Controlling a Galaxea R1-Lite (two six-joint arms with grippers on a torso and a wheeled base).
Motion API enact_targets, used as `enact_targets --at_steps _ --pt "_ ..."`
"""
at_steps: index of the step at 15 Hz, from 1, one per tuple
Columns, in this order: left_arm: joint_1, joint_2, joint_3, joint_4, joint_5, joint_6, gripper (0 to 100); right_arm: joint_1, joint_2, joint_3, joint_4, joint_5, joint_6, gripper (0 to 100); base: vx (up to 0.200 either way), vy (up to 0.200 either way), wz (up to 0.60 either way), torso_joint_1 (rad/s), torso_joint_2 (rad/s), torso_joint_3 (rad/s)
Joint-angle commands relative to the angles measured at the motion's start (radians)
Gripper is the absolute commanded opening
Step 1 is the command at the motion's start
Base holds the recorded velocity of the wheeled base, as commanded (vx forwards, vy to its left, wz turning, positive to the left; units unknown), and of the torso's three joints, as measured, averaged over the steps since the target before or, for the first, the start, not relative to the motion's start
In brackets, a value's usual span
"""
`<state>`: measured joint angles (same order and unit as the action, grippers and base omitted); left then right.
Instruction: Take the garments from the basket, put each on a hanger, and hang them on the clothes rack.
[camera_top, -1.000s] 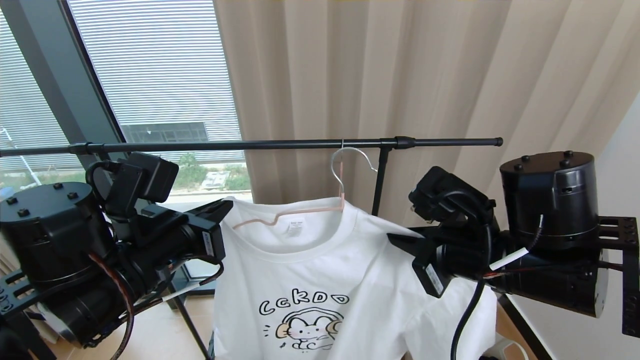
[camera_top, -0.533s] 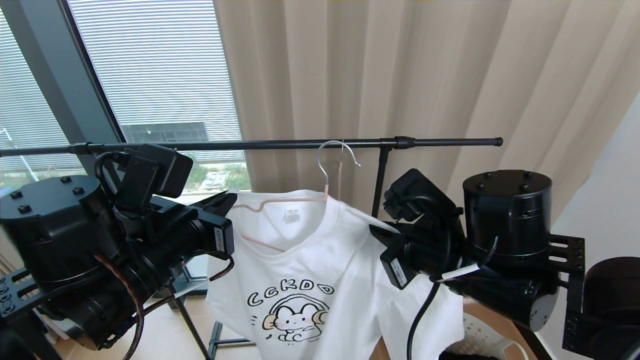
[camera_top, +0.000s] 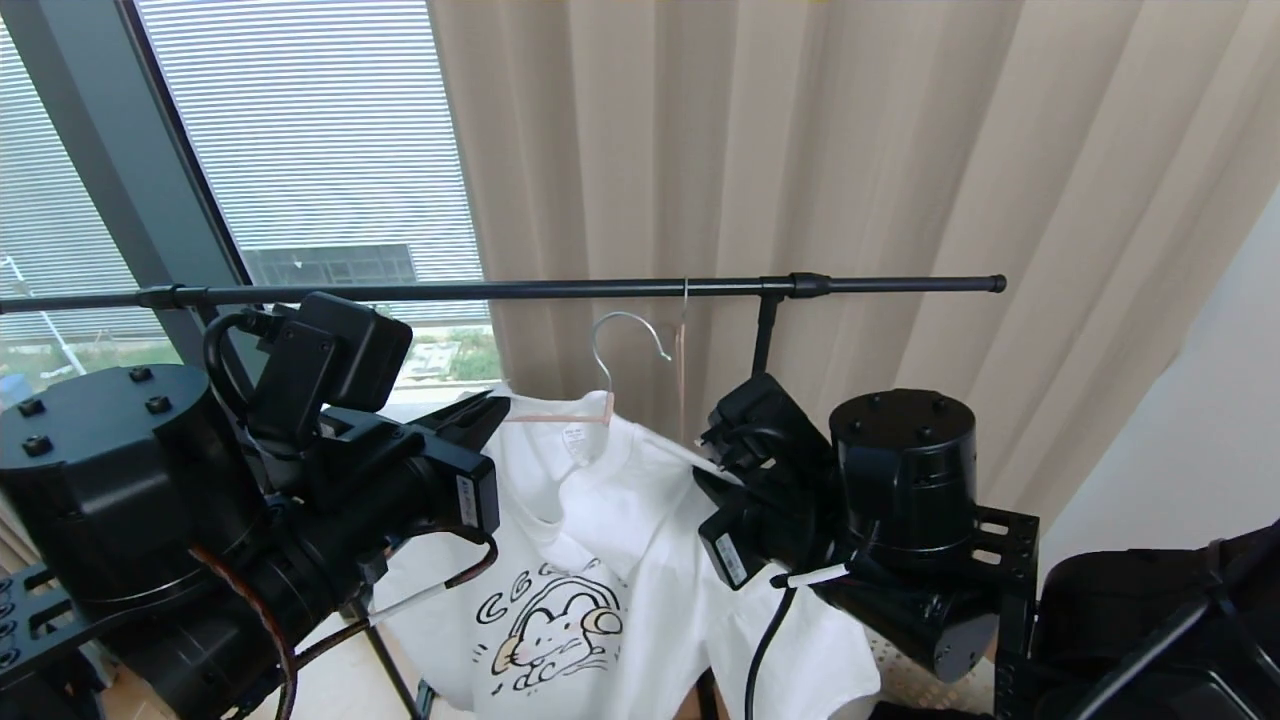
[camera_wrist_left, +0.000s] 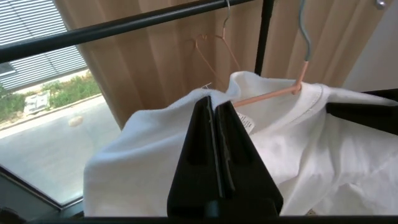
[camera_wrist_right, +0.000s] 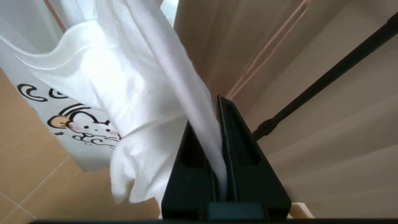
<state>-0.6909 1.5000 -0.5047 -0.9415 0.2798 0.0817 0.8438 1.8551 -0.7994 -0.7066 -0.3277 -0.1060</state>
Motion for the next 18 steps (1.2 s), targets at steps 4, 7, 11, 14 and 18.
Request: enact_targets --at_steps 4,7,11,14,18 --pt "-0.049 -0.021 -0.003 -0.002 -0.001 -0.023 0 0.026 0.090 -0.001 -0.044 -0.001 0.015 0 0.000 0.000 0.00 0.000 0.00 0.000" --pt "-0.067 -0.041 -0.003 0.000 -0.001 -0.026 0 0.026 0.096 -0.004 -0.042 -0.007 0.014 0 0.000 0.000 0.00 0.000 0.00 0.000" --pt "-0.003 -0.041 0.020 0.001 0.024 -0.003 0 0.023 0.067 0.003 -0.037 -0.057 0.008 0 0.000 0.000 0.00 0.000 0.00 0.000" --pt "0.103 -0.040 0.071 0.000 0.029 0.059 0 -0.003 -0.059 0.014 -0.019 -0.051 -0.015 0 0.000 0.000 0.00 0.000 0.00 0.000" --pt "0.067 -0.035 0.080 -0.002 0.025 0.086 0 -0.015 -0.063 -0.009 -0.028 -0.053 -0.017 0 0.000 0.000 0.00 0.000 0.00 0.000"
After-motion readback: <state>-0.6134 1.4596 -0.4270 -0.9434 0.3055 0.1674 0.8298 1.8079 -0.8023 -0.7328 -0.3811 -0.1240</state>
